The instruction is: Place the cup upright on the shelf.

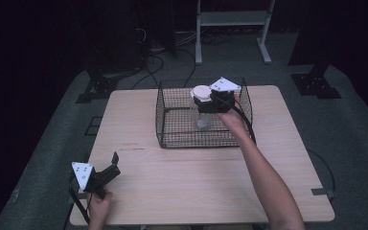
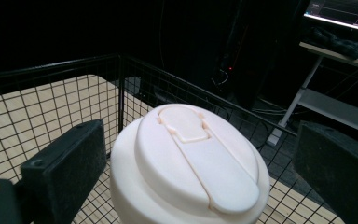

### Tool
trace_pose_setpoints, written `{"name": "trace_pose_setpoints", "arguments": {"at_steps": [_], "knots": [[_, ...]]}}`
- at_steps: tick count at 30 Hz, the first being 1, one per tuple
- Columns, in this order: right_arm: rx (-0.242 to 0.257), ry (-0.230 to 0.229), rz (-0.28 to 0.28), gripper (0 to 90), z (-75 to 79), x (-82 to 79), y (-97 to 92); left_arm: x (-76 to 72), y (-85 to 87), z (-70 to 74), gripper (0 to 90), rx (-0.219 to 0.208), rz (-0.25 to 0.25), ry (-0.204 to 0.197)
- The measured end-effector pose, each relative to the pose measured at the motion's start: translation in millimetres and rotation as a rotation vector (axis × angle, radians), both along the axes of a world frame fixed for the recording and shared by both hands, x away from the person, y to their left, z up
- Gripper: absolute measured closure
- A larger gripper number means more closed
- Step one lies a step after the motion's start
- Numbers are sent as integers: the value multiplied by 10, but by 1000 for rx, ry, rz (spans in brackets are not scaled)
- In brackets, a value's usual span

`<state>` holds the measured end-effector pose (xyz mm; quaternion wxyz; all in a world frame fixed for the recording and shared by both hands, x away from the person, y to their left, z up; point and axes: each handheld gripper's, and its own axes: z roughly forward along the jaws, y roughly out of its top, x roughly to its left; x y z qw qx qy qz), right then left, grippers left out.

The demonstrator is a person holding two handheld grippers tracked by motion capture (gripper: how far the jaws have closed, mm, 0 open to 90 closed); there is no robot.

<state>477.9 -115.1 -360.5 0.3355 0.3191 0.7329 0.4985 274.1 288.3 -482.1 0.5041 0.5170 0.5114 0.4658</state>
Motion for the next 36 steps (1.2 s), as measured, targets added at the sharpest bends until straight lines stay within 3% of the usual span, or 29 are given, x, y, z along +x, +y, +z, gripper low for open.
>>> {"name": "trace_pose_setpoints", "arguments": {"at_steps": [13,36], "knots": [[-8,-44,23,24,197,-250,-99,-13,-2,0,0,1,-3,-4],[21,-47,45,24,205,-642,-438,-11,-9,0,0,6,-2,-3]]}}
